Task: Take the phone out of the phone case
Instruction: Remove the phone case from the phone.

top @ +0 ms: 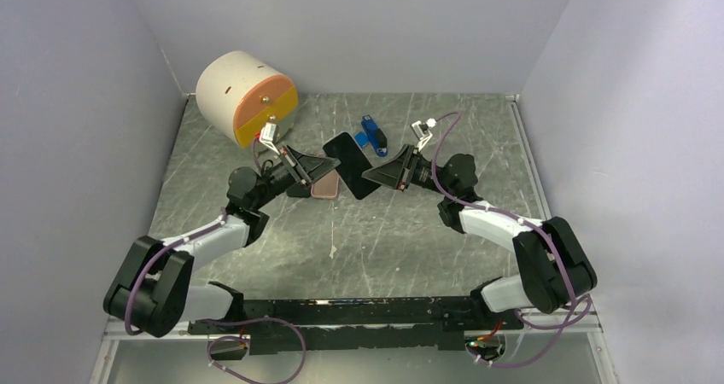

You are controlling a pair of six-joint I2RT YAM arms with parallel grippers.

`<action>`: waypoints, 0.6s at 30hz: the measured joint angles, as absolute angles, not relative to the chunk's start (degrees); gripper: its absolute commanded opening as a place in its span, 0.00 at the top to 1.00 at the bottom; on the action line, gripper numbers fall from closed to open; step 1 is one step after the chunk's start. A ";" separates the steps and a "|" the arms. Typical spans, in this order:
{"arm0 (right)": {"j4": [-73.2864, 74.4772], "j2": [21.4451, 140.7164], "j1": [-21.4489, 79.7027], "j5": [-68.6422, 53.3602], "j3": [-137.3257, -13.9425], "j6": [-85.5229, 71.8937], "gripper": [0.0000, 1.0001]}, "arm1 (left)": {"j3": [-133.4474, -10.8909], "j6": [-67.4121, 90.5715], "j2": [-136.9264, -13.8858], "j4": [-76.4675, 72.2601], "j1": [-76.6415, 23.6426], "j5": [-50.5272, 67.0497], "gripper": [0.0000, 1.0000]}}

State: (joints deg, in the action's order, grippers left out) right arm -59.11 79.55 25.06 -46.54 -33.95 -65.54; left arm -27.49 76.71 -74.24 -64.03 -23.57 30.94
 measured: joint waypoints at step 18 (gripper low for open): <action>-54.87 81.03 24.75 -52.36 -35.68 -60.12 1.00 | -32.67 66.85 -71.50 -48.31 -23.31 35.99 0.91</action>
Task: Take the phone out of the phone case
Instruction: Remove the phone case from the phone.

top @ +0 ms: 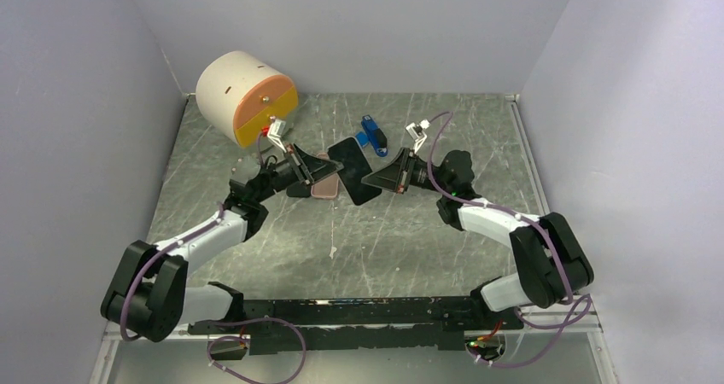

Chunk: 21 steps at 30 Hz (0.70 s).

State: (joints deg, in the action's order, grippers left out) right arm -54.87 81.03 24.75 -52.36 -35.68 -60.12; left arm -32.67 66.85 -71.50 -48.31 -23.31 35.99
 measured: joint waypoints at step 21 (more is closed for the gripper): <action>-59.92 86.26 26.55 -40.12 -29.63 -67.90 1.00 | -28.14 60.38 -73.38 -42.44 -24.51 30.59 0.09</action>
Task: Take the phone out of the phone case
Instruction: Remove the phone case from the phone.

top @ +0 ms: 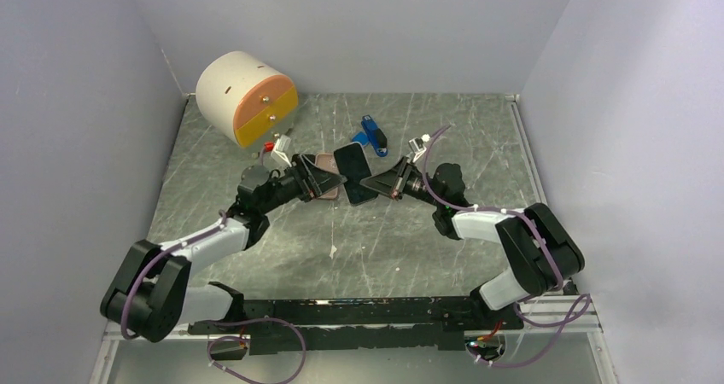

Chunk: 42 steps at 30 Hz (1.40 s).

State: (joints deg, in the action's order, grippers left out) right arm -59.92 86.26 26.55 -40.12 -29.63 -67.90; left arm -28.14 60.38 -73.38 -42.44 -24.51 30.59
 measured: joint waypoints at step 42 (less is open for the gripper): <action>-53.87 75.75 26.85 -26.04 -27.03 -72.64 1.00 | -26.41 50.30 -74.17 -44.45 -34.72 21.17 0.37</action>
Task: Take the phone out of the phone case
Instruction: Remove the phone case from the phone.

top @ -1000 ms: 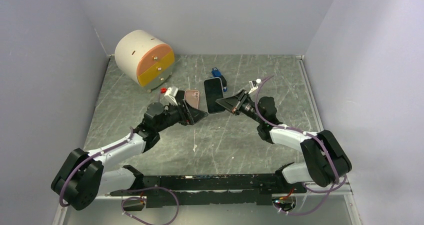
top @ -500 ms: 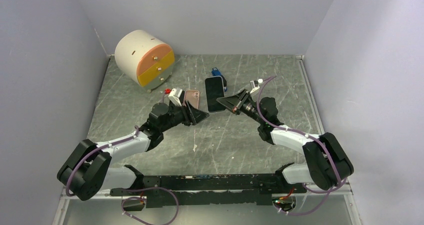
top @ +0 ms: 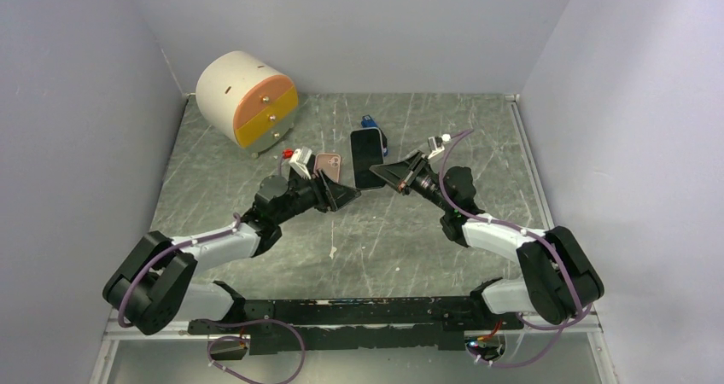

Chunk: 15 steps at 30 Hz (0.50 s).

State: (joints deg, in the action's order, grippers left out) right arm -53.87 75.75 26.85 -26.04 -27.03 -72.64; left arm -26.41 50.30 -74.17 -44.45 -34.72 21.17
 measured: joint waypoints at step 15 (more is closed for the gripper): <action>-56.01 76.49 29.32 -26.52 -27.03 -73.45 1.00 | -28.36 52.01 -77.28 -46.89 -34.70 19.57 0.50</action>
State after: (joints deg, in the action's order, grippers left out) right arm -56.01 76.49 29.32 -26.52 -27.03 -73.45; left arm -28.36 52.01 -77.28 -46.89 -34.70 19.57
